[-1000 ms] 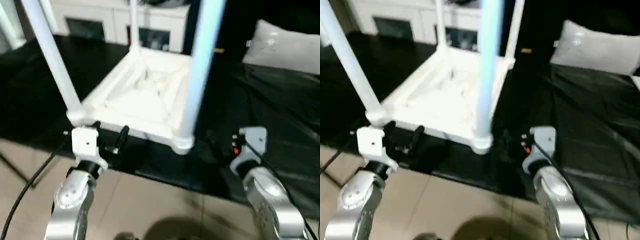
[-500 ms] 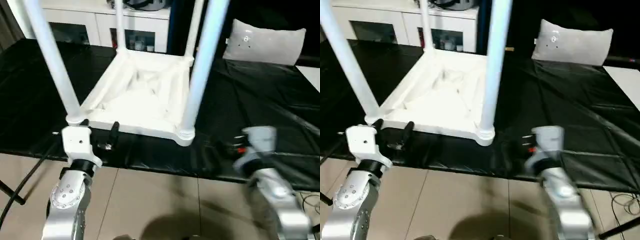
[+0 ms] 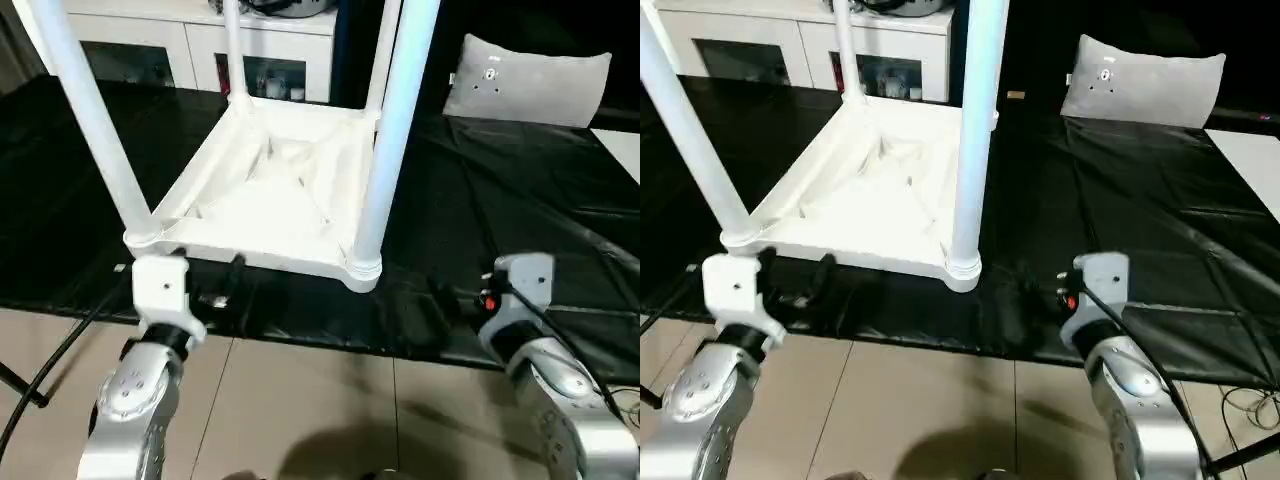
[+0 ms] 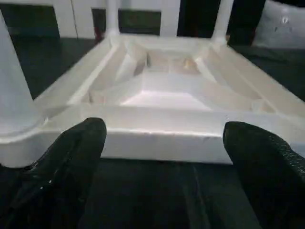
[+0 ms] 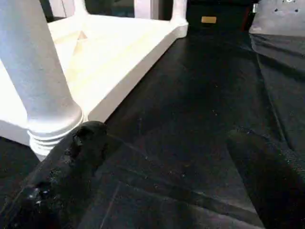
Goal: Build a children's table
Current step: Rotate table base, then move to table
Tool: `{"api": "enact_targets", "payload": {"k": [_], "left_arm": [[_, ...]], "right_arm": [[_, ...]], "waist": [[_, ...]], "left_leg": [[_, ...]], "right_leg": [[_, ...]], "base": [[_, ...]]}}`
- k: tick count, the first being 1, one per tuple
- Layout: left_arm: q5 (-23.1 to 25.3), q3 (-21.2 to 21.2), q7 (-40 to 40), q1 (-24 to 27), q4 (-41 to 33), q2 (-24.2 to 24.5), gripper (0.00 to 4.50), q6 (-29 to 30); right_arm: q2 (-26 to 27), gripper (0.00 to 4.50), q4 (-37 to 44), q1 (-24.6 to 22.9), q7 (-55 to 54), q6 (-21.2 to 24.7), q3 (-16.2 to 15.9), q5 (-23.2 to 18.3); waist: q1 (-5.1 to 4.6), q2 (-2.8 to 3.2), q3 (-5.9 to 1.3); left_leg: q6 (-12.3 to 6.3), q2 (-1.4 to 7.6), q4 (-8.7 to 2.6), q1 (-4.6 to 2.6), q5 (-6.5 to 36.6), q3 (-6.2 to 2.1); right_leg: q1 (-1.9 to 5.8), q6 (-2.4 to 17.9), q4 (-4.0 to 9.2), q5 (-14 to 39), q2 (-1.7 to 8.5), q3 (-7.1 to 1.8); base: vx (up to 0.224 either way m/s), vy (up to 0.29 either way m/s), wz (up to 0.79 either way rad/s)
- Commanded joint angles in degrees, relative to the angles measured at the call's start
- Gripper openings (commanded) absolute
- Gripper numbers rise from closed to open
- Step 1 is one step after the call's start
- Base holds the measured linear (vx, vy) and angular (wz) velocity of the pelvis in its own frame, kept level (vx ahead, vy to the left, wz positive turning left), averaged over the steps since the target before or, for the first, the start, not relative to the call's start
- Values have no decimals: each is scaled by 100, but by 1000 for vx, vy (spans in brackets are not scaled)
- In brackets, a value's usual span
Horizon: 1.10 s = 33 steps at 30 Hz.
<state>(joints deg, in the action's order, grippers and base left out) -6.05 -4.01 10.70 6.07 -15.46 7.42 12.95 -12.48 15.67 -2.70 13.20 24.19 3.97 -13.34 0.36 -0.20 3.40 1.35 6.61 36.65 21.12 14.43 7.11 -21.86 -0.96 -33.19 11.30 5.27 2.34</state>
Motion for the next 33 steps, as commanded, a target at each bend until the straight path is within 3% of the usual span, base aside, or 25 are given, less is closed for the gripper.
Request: {"api": "enact_targets", "payload": {"k": [1,6,10,12,15,16,19,20,23,25,26,27,28,29,31,33], "left_arm": [[9,89,86,-52,-135,72,439,113],[-73,43,84,-27,-205,77,439,190],[-27,63,99,-122,-175,146,439,213],[2,74,100,-105,-169,172,439,204],[-15,44,87,-123,-173,179,439,240],[-29,32,86,-184,-150,184,439,269],[-32,37,104,-219,-109,194,439,273],[-33,39,104,-217,-99,195,439,268],[-56,52,100,-257,-87,183,439,276],[-74,88,112,-326,-63,168,439,311],[-89,86,123,-317,-68,166,439,315],[-104,82,132,-305,-75,164,439,315],[-121,46,115,-274,-63,153,439,303],[-129,23,99,-274,-59,146,439,301],[-141,-4,76,-305,-47,137,439,311],[-143,-8,70,-343,-29,138,439,324]], "right_arm": [[-25,450,35,46,57,-146,-83,72],[193,450,-40,87,-299,-91,-20,115],[176,450,-89,205,-251,-41,-105,171],[162,450,-76,167,-212,-86,-122,171],[139,450,-56,127,-174,-140,-107,132],[125,450,-82,166,-193,-127,-92,134],[112,450,-101,188,-201,-135,-95,157],[116,450,-96,182,-200,-138,-96,161],[118,450,-102,220,-180,-127,-103,188],[61,450,-186,302,-101,-179,-254,320],[47,450,-188,298,-93,-191,-286,348],[37,450,-186,291,-90,-199,-307,369],[54,450,-164,275,-82,-196,-318,346],[63,450,-149,285,-87,-178,-316,334],[66,450,-158,332,-85,-153,-309,319],[51,450,-202,387,-59,-158,-314,321]], "waist": [[35,-3,-231],[45,-2,-273],[70,2,-304],[94,-8,-306],[133,0,-306],[145,19,-249],[155,5,-220],[155,9,-245],[158,2,-237],[128,9,-177],[116,10,-172],[99,6,-143],[74,-20,-189],[59,-28,-159],[76,-49,-129],[94,-48,-163]], "left_leg": [[114,527,-736,26,1918,-211],[-2,525,-697,22,1418,-176],[-318,501,-619,33,268,-140],[-495,499,-597,15,15,-107],[-557,528,-611,-2,127,-101],[-521,541,-644,-1,307,-100],[-326,548,-689,-17,884,-95],[-232,553,-695,-31,1023,-98],[-84,547,-715,-29,1196,-101],[94,530,-769,-129,2293,-121],[114,516,-774,-176,2531,-121],[110,505,-793,-194,2769,-121],[56,481,-785,-275,3054,-105],[-29,459,-778,-341,3178,-82],[-178,425,-805,-324,2909,-35],[-266,414,-809,-333,2662,-1]], "right_leg": [[134,777,371,1766,353,-243],[147,997,322,1181,342,-241],[221,1260,204,-129,322,-220],[238,1375,194,-297,322,-206],[244,1409,209,-35,333,-207],[214,1394,235,188,322,-210],[198,1274,287,805,314,-222],[202,1217,295,1003,318,-221],[195,1083,308,1169,312,-222],[174,868,389,2333,303,-186],[173,841,419,2576,293,-170],[167,787,451,2851,270,-149],[194,706,512,3330,240,-107],[180,710,579,3604,223,-83],[279,743,614,3644,236,-110],[343,812,608,3549,238,-131]], "base": [[0,0,0],[58,-13,1],[63,-18,1],[27,-10,-1],[0,0,0],[0,0,0],[0,0,0],[0,0,0],[0,0,0],[0,0,0],[0,0,0],[0,0,0],[0,0,0],[0,0,0],[25,-6,-2],[58,-11,-1]]}}
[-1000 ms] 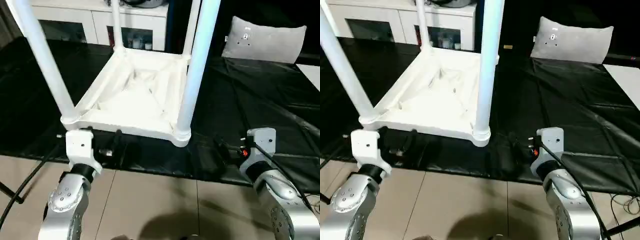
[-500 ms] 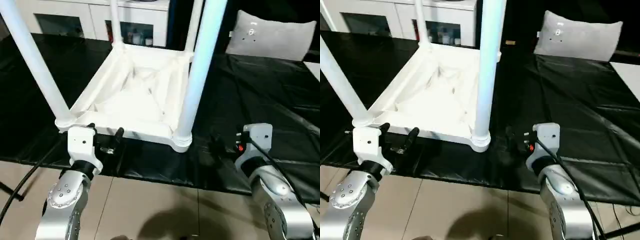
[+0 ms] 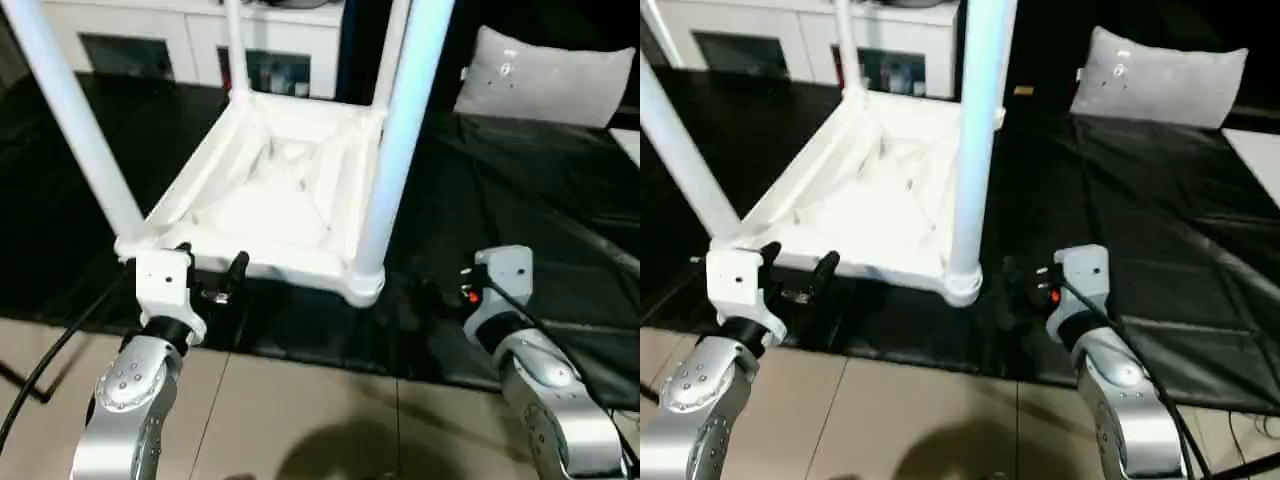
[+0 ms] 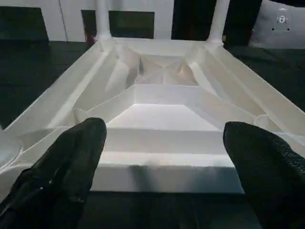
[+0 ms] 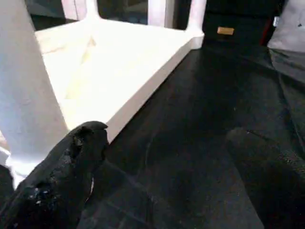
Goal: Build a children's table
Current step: Move to table
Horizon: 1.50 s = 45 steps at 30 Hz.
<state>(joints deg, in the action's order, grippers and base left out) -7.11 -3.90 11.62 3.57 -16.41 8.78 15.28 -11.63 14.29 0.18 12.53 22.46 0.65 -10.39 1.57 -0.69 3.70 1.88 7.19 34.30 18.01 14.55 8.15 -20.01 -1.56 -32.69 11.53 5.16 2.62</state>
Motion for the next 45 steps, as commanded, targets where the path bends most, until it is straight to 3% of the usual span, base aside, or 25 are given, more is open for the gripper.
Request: {"api": "enact_targets", "payload": {"k": [1,2,4,6,8,10,11,13,14,15,19,21,22,24,26,29,31,32,34,37,38,39,40,42,45], "left_arm": [[-35,-16,-17,-95,76,6,439,83],[-36,-16,-14,-86,80,6,439,73],[-30,-9,-21,-59,89,-5,439,50],[-19,2,-31,-81,110,-13,439,50],[-12,18,-38,-122,143,-14,439,51],[-20,16,-26,-127,151,0,439,52],[-20,15,-25,-127,152,0,439,52],[-15,8,-18,-126,160,8,439,47],[-12,5,-16,-132,166,8,439,46],[-8,1,-12,-149,179,8,439,47],[-4,1,5,-177,239,38,439,17],[17,0,-36,-167,252,47,439,10],[47,-8,-79,-182,256,50,439,10],[117,-7,-109,-253,301,70,439,-17],[150,19,-31,-294,369,112,439,-131],[120,22,3,-304,380,111,439,-86],[90,-1,-13,-400,427,91,439,-122],[90,-1,-13,-400,427,91,439,-122],[103,21,5,-423,457,152,439,-158],[237,43,-105,-418,502,163,439,-185],[335,66,-173,-447,519,177,439,-176],[431,118,-206,-500,545,194,439,-137],[422,105,-263,-566,580,123,439,-88],[308,21,-345,-585,592,-15,439,-52],[350,114,-362,-553,553,-49,439,-38]], "right_arm": [[-79,450,-111,141,68,77,-31,42],[-101,450,-134,160,98,150,-58,40],[-79,450,-165,187,85,228,-41,7],[-95,450,-195,218,108,130,-54,39],[-141,450,-252,250,129,-4,-109,138],[-80,450,-276,227,95,-8,-81,107],[-79,450,-276,227,94,-8,-81,107],[-67,450,-266,204,85,-5,-81,97],[-64,450,-275,209,82,-4,-82,94],[-60,450,-296,226,79,-3,-82,90],[-48,450,-421,274,96,-94,-80,136],[-37,450,-433,261,95,-119,-66,158],[-23,450,-441,269,93,-116,-58,159],[-4,450,-474,291,86,-133,-69,158],[0,450,-512,284,73,-186,-94,166],[11,450,-547,263,71,-179,-83,138],[56,450,-569,320,71,-44,-51,84],[56,450,-569,320,71,-44,-51,84],[60,450,-565,318,64,-12,-72,127],[86,450,-580,302,-19,-36,-40,157],[80,450,-587,319,-20,-59,-41,159],[76,450,-603,340,-15,-86,-42,156],[72,450,-634,362,-8,-165,-50,175],[77,450,-636,358,-16,-214,-57,199],[80,450,-613,347,-24,-176,-40,186]], "waist": [[-17,9,-228],[-15,14,-247],[-109,73,-170],[-96,31,-143],[158,-216,-244],[334,-164,-420],[424,-54,-442],[276,160,-400],[-63,409,-328],[-56,286,-384],[-20,99,-306],[139,-275,-292],[358,-297,-326],[378,-180,-341],[264,53,-348],[281,85,-568],[385,-66,-499],[545,-132,-447],[801,-125,-281],[680,39,-287],[349,60,-211],[306,156,-284],[268,192,-310],[97,354,-366],[-95,257,-437]], "left_leg": [[-466,368,-598,-37,2269,-86],[-528,364,-602,-15,2062,-81],[315,717,-743,-781,2873,111],[352,759,-783,-889,2850,238],[-276,49,-246,-17,1524,365],[-557,197,535,618,331,-98],[-463,241,580,681,163,-175],[-342,386,-203,503,-998,-233],[-1075,779,-466,-100,-1147,-770],[-1867,1221,-380,-571,-520,-1016],[-2280,765,-447,-309,111,-560],[-1514,54,-59,175,1033,-128],[-808,35,560,482,159,-271],[-509,86,407,581,-416,-335],[-383,305,-188,456,-1783,-321],[-434,288,72,179,-3418,-384],[-333,202,86,279,-1879,-55],[-72,207,301,273,-15,24],[262,243,794,536,991,-454],[88,86,21,61,963,-347],[-18,309,-439,-295,1960,-266],[72,508,-549,-326,2362,-280],[211,584,-906,132,2858,-580],[1191,853,-744,-7,1859,-776],[465,1089,-611,-97,516,-934]], "right_leg": [[226,1088,521,3065,220,-153],[265,1175,498,2791,208,-151],[-263,1313,197,1868,-82,-84],[-333,1429,93,1473,-30,-69],[633,1921,355,1189,272,-692],[1204,2747,454,362,975,-1201],[1172,2938,413,-173,968,-1164],[689,2227,85,-874,42,-189],[21,1160,-551,418,-449,204],[-390,619,-797,1179,-120,50],[-447,239,-617,180,24,-13],[219,648,245,1405,396,-568],[636,956,509,3303,894,-941],[676,1307,363,2114,761,-818],[323,1229,-94,-530,87,-225],[173,1166,-338,-2773,116,-309],[184,1190,-183,-2528,212,-723],[225,1363,171,-1456,470,-1299],[386,1615,566,1058,874,-1986],[29,1048,578,2555,-72,-1642],[-473,703,163,2572,-654,-1016],[-557,574,-179,2065,-601,-729],[-182,408,-589,526,-390,-324],[-151,534,-379,-392,-158,-125],[-169,268,-408,250,23,-103]], "base": [[56,-11,1],[70,-5,-5],[89,-5,-23],[136,-16,-62],[154,-26,-33],[160,-17,-14],[108,24,-15],[54,12,-7],[0,0,0],[0,0,0],[112,5,10],[55,-84,1],[63,-87,-2],[88,-48,-3],[83,-5,-5],[78,25,-5],[21,52,-6],[-39,74,-40],[-68,148,-70],[-76,172,-58],[-142,229,-48],[-142,229,-48],[-171,218,-43],[-102,204,-12],[-54,83,-2]]}}
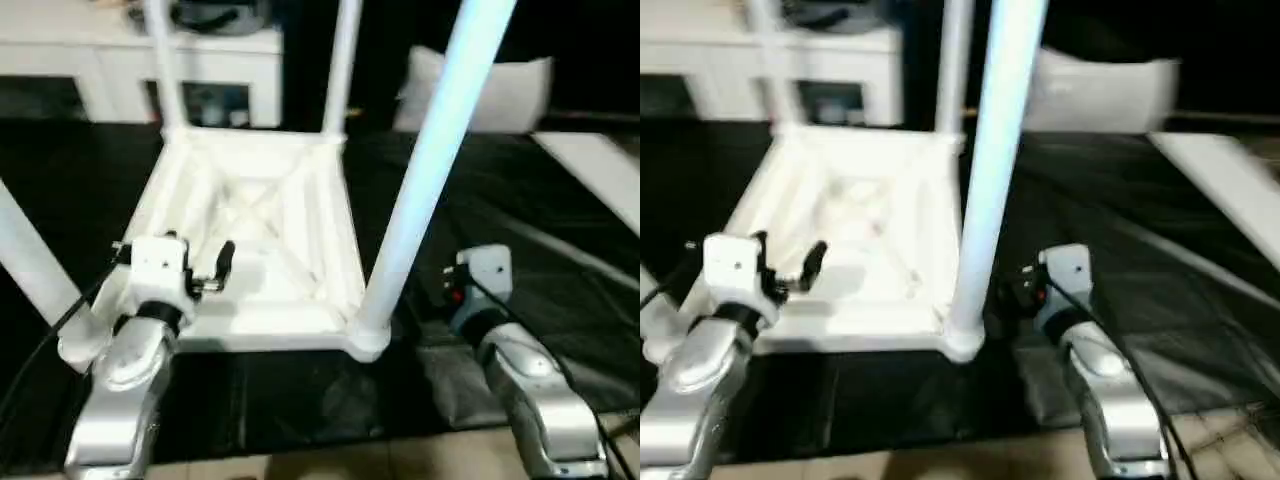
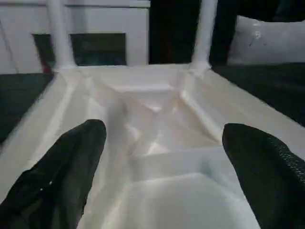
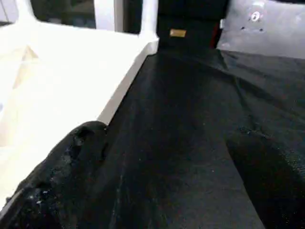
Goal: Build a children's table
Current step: Move to table
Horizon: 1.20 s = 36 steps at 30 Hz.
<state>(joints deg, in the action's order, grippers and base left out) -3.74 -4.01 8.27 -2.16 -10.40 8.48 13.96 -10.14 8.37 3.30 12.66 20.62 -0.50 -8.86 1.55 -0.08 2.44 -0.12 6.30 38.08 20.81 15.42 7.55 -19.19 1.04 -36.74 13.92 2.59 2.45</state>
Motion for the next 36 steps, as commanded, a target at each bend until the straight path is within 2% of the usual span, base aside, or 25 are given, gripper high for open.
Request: {"api": "enact_targets", "payload": {"k": [1,2,3,4,5,6,7,8,10,11,12,15,17,19,20,21,23,24,26,27,28,29,32,34,36], "left_arm": [[41,172,-8,21,-45,-7,439,101],[41,172,-8,21,-45,-7,439,101],[51,204,2,19,-32,6,439,97],[68,235,15,16,-12,25,439,81],[59,267,83,17,-3,56,439,74],[59,279,114,13,4,64,439,73],[58,298,163,6,15,75,439,72],[-74,391,484,-71,44,152,439,161],[-574,483,1150,-144,2,255,439,293],[-738,512,1369,-163,-17,289,439,316],[-694,658,1629,-270,72,459,439,302],[-605,926,2116,-500,275,772,439,294],[-722,1100,2752,-831,494,1020,439,423],[-792,1246,3196,-998,599,1172,439,525],[-831,1394,3621,-1170,726,1320,439,595],[-812,1492,3871,-1293,834,1415,439,582],[-708,1678,4288,-1568,1072,1579,439,512],[-693,1806,4572,-1740,1197,1689,423,483],[-707,2026,5066,-1987,1356,1838,413,446],[-728,2164,5370,-2144,1460,1915,404,465],[-668,2392,5751,-2380,1644,1990,401,480],[-634,2464,5860,-2458,1727,2006,392,481],[-505,2623,6024,-2601,1902,2028,361,417],[-142,2808,5902,-2834,2387,1917,345,96],[18,2848,5732,-2903,2656,1835,322,-3]], "right_arm": [[-74,450,-34,50,-27,2,76,36],[-74,450,-34,50,-27,2,76,36],[-82,450,-56,67,-13,-14,74,53],[-104,450,-89,87,6,-53,75,91],[-135,450,-94,88,37,-76,81,101],[-150,450,-105,92,47,-93,83,106],[-173,450,-121,100,63,-121,87,115],[-256,450,-189,180,217,-225,131,39],[-320,450,-215,254,558,-295,210,-236],[-331,450,-216,271,671,-297,238,-341],[-413,450,-169,279,915,-157,231,-511],[-607,450,-135,309,1292,71,211,-707],[-935,450,-288,391,1691,-7,192,-708],[-1114,450,-338,414,1909,-74,153,-686],[-1292,450,-361,414,2171,-120,105,-694],[-1410,450,-330,389,2385,-112,72,-745],[-1605,450,-237,349,2724,-72,36,-848],[-1688,450,-206,353,2862,-43,42,-914],[-1800,450,-201,376,3042,-21,56,-980],[-1876,450,-208,386,3153,-20,53,-1008],[-2011,450,-197,377,3314,-50,15,-999],[-2053,450,-203,373,3372,-70,2,-996],[-2109,450,-191,369,3486,-74,6,-1037],[-2205,450,-154,326,3707,-149,-12,-1079],[-2253,450,-113,257,3806,-211,-52,-1068]], "waist": [[-60,131,-360],[21,77,-357],[64,-11,-342],[139,-97,-295],[170,-81,-221],[171,-71,-190],[187,-35,-152],[177,-60,-129],[172,-30,-116],[200,-19,-114],[211,-17,-109],[201,7,-135],[203,5,-178],[208,20,-189],[190,-57,-195],[213,-24,-210],[229,-39,-233],[218,-45,-250],[231,-63,-302],[239,-59,-306],[241,-29,-275],[240,-39,-266],[235,-32,-235],[235,-44,-228],[246,-47,-229]], "left_leg": [[237,930,-766,-234,-459,-702],[195,596,-593,-18,-599,-349],[136,499,-595,68,-379,-244],[-24,501,-629,88,139,-191],[-98,563,-704,4,704,-166],[-88,593,-740,-18,977,-169],[24,654,-795,-67,1469,-191],[185,697,-842,-82,1851,-213],[374,694,-881,-69,2218,-260],[450,709,-890,-102,2290,-248],[472,699,-895,-116,2324,-240],[453,700,-951,-40,1991,-242],[380,703,-936,-19,1584,-221],[329,695,-921,-38,1396,-177],[245,696,-906,-19,1201,-149],[141,692,-884,-30,1020,-124],[-42,696,-853,-37,689,-95],[-107,696,-834,-16,521,-88],[-437,689,-752,-3,-135,-60],[-498,682,-738,-2,-220,-50],[-558,700,-750,-4,-69,-40],[-549,692,-754,-11,43,-29],[-367,732,-795,-28,501,-29],[-237,734,-799,-39,787,-29],[-197,747,-803,-28,795,-35]], "right_leg": [[-96,188,219,-515,478,-187],[48,580,424,-1233,702,-291],[113,675,473,-1355,789,-353],[146,751,558,-870,909,-416],[50,837,670,337,866,-395],[19,858,706,982,834,-387],[-53,841,753,1978,783,-378],[-103,756,774,2456,736,-359],[-115,639,756,2747,748,-342],[-171,611,758,2626,737,-361],[-184,610,753,2453,728,-374],[-105,663,657,1676,703,-362],[-51,761,599,1127,708,-344],[-56,890,577,934,718,-336],[-32,952,567,726,722,-339],[-31,1009,552,576,728,-340],[-12,1097,521,183,729,-337],[9,1151,485,-50,735,-333],[11,1337,407,-849,742,-315],[4,1380,391,-941,732,-305],[-6,1494,410,-767,752,-303],[-14,1498,434,-599,736,-299],[-18,1553,480,-19,753,-308],[-9,1475,529,433,769,-328],[3,1455,537,484,793,-335]], "base": [[-79,19,0],[-92,-31,0],[-92,-31,0],[-93,-68,0],[-82,-77,4],[-82,-77,4],[-73,-61,6],[-73,-37,1],[-70,-24,-1],[-64,-2,2],[-64,-2,2],[0,0,0],[0,0,0],[0,0,0],[0,0,0],[0,0,0],[0,0,0],[0,0,0],[0,0,0],[0,0,0],[0,0,0],[0,0,0],[0,0,0],[0,0,0],[0,0,0]]}}
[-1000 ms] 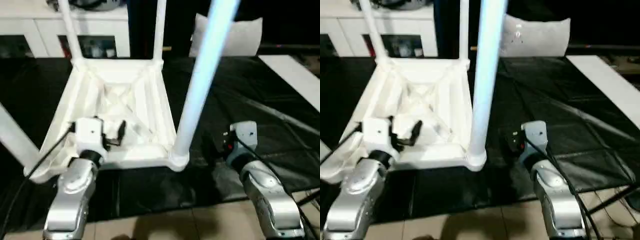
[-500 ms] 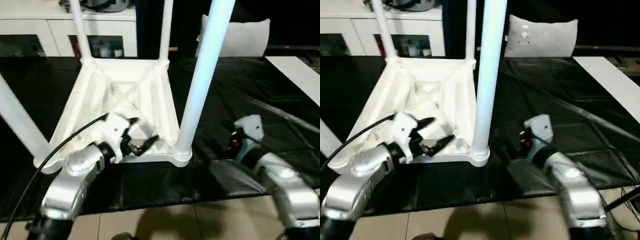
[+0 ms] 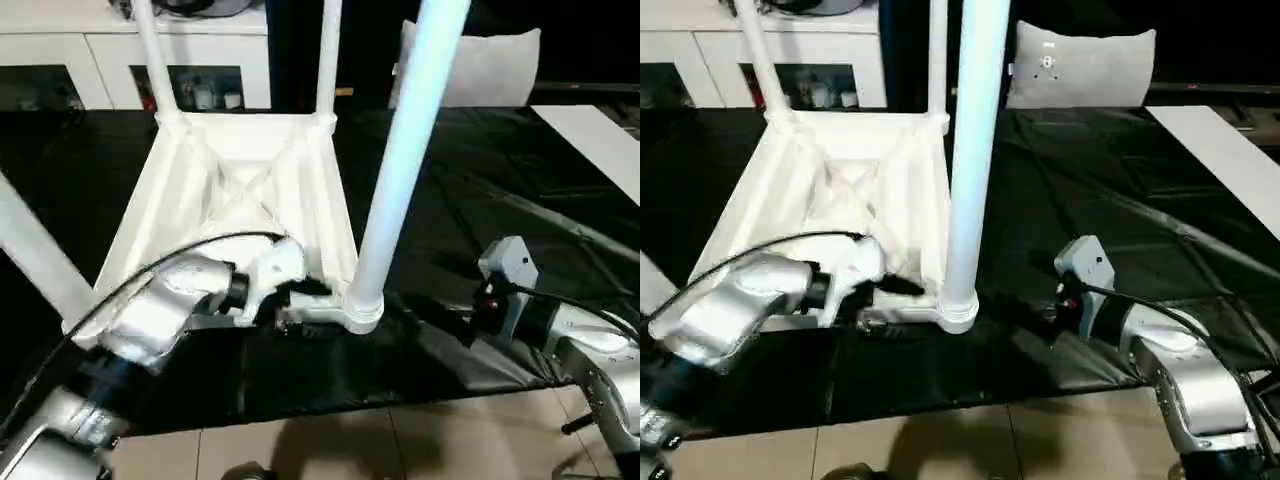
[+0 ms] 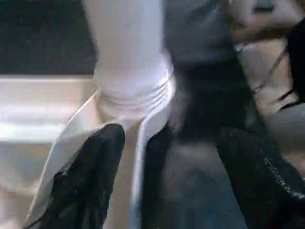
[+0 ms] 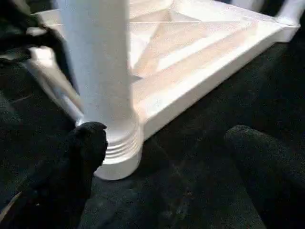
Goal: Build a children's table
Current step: Move to table, then rotate leg to tighten
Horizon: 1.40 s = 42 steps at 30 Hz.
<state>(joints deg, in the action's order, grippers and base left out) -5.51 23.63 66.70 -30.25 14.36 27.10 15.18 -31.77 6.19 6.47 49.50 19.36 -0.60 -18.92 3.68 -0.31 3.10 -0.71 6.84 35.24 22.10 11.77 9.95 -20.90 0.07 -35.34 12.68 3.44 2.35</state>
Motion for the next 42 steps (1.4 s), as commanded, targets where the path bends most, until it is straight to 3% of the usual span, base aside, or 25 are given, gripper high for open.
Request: {"api": "enact_targets", "payload": {"k": [1,7,9,15,16,20,21,27,37,39,42], "left_arm": [[227,111,-126,-131,310,-42,314,-174],[326,27,-423,-304,877,-186,257,-231],[371,-32,-460,-296,992,-229,247,-325],[390,-49,-413,-347,1280,-208,203,-483],[382,-57,-432,-357,1370,-226,182,-531],[276,-163,-349,-402,1578,-326,164,-603],[250,-198,-276,-413,1614,-344,138,-614],[335,-118,-138,-465,1790,-277,89,-587],[459,-62,67,-411,1821,-206,4,-798],[519,-21,111,-403,1787,-165,1,-907],[575,68,245,-383,1668,-89,1,-991]], "right_arm": [[-109,450,127,-91,160,-87,-56,-71],[-101,450,91,-156,215,-141,-84,-28],[-89,450,94,-221,218,-197,-102,18],[-25,450,41,-231,199,-227,-151,34],[-19,450,46,-244,195,-237,-160,31],[-15,450,43,-203,214,-216,-163,-15],[-8,450,51,-183,217,-217,-169,-20],[-30,450,80,-147,308,-207,-225,-62],[-4,450,-346,333,449,-373,-355,86],[51,450,-566,484,469,-508,-442,195],[69,450,-835,652,614,-647,-559,279]], "waist": [[25,25,-295],[49,33,-316],[59,6,-312],[98,25,-318],[107,23,-316],[152,35,-304],[151,30,-303],[154,21,-295],[129,14,-294],[118,36,-304],[109,20,-331]], "left_leg": [[-95,699,-527,-163,1199,-284],[-65,700,-527,-164,1256,-293],[-99,701,-528,-146,1204,-291],[-169,710,-524,-160,1144,-291],[-159,711,-530,-166,1179,-285],[-81,717,-541,-173,1295,-286],[-31,718,-550,-178,1379,-291],[15,721,-563,-176,1465,-297],[30,722,-561,-177,1437,-289],[20,723,-561,-165,1327,-292],[-32,722,-548,-169,1203,-282]], "right_leg": [[163,1533,407,608,694,-324],[157,1631,387,477,701,-312],[168,1622,397,483,713,-317],[153,1640,391,407,703,-311],[143,1629,391,428,698,-312],[138,1617,405,582,721,-321],[134,1593,412,681,715,-320],[125,1534,429,853,729,-330],[108,1555,430,909,734,-328],[119,1568,409,733,723,-322],[127,1653,367,352,713,-308]], "base": [[0,0,0],[0,0,0],[0,0,0],[0,0,0],[0,0,0],[0,0,0],[0,0,0],[0,0,0],[0,0,0],[0,0,0],[0,0,0]]}}
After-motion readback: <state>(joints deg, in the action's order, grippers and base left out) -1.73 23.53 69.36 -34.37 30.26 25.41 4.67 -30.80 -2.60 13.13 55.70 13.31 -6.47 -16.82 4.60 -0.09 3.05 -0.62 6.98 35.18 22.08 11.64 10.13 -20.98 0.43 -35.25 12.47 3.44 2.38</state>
